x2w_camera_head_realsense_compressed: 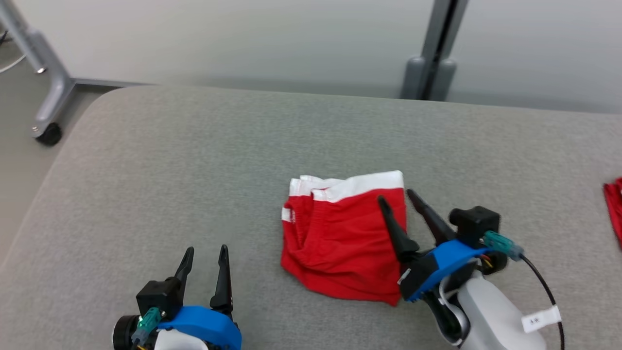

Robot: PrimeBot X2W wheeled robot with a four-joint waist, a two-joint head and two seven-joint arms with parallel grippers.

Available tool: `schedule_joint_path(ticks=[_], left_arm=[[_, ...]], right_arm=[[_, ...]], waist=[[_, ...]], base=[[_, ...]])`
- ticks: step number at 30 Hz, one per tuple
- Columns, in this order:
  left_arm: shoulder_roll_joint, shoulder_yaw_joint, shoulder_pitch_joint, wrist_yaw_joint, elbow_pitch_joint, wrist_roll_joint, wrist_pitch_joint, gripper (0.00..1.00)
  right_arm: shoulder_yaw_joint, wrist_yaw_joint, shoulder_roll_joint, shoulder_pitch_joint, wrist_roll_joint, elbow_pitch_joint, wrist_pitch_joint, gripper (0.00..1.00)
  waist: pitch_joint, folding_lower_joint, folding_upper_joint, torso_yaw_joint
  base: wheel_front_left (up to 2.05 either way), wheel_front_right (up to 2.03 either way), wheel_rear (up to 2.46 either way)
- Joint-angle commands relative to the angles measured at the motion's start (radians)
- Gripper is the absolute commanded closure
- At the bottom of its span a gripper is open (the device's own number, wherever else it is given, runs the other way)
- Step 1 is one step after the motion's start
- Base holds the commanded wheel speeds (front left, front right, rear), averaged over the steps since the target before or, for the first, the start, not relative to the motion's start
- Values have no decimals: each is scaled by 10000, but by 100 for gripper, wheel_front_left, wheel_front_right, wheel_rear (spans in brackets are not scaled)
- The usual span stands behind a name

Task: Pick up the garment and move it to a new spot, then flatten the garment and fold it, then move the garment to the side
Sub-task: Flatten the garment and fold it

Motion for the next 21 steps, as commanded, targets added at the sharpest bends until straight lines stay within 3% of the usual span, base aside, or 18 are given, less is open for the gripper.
schedule_joint_path(ticks=[1, 9, 21], left_arm=[[-3, 73, -160, 18, -107, 120, -40, 0], [-1, 488, -30, 97, -539, 790, -40, 0], [-3, 610, 1387, 159, -898, 1006, -40, 0]], right_arm=[[-381, 0, -31, 280, -378, -100, -42, 0], [-2163, 0, -23, 1350, -2121, -587, -44, 0], [-2730, 0, -22, 2924, -2632, -596, -44, 0]], waist=[[-184, 0, -1, -350], [-357, 0, -1, -1205], [-1056, 0, -1, -1511]], base=[[0, 0, 0], [0, 0, 0], [0, 0, 0]])
